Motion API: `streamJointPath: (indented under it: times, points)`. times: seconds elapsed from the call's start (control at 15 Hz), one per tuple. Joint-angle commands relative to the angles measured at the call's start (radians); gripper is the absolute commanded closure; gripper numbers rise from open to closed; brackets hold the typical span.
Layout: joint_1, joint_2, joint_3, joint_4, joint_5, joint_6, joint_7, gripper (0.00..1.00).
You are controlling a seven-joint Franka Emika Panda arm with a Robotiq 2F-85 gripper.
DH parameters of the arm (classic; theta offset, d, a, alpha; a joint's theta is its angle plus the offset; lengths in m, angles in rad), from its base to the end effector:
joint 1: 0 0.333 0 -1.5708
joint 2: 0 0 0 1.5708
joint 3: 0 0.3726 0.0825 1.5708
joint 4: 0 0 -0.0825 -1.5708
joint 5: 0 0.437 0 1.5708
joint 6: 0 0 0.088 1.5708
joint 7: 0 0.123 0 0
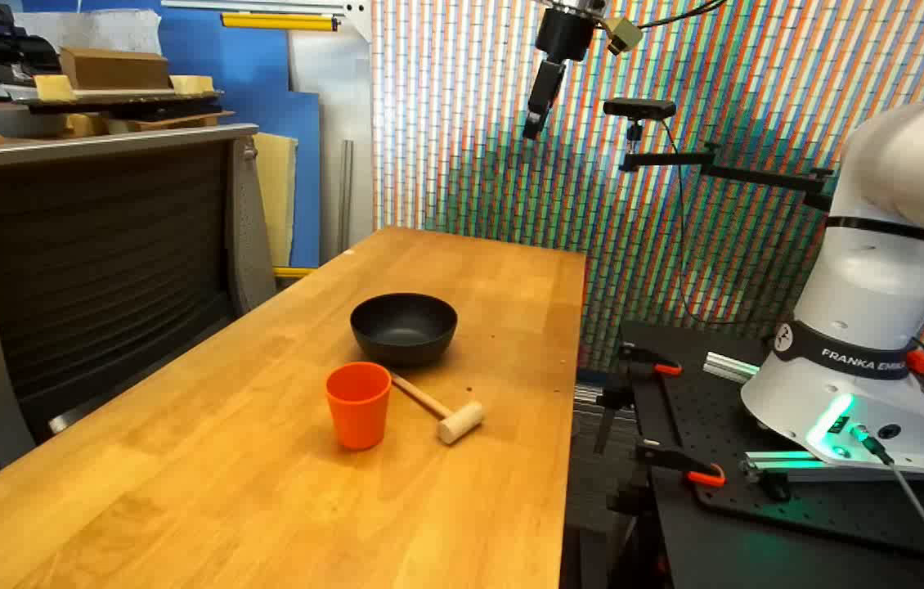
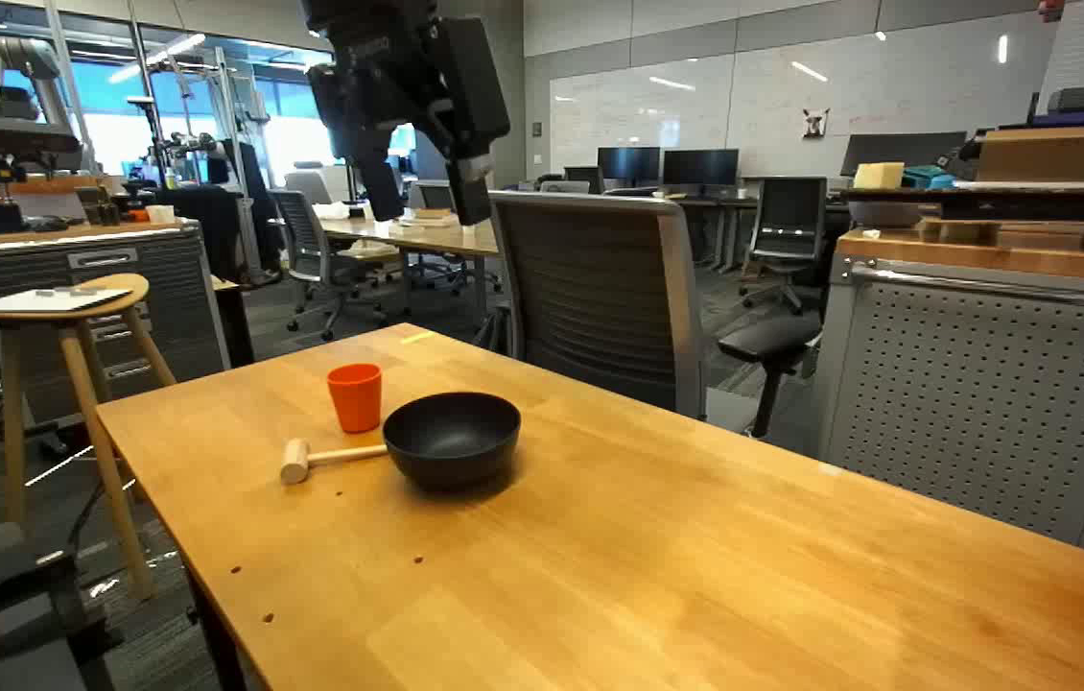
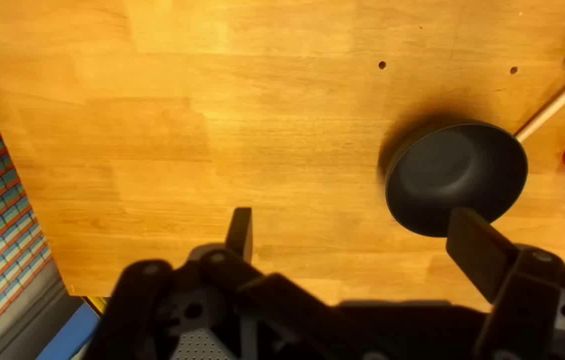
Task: Put the cup in the bowl
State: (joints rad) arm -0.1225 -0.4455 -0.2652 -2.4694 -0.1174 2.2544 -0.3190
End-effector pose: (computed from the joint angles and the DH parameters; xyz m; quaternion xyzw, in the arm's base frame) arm 0.4214 -0.1829 0.4805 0.9939 0.0040 0.1057 0.0301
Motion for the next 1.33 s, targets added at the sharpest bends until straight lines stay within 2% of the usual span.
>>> streamJointPath:
  times: [0.0,0.33,0.6,0.93,1.27]
  points:
    - [-0.011,0.001,0.01,0.005,0.006,-0.002,-0.004,0.0]
    - [-0.01,0.023,0.0,0.033,0.014,-0.01,-0.012,0.0]
    - [0.087,0.272,-0.016,0.201,0.158,-0.054,-0.143,0.0]
    - [0.119,0.562,0.093,0.417,0.277,-0.145,-0.277,0.0]
    - [0.099,0.838,0.25,0.68,0.256,-0.305,-0.33,0.0]
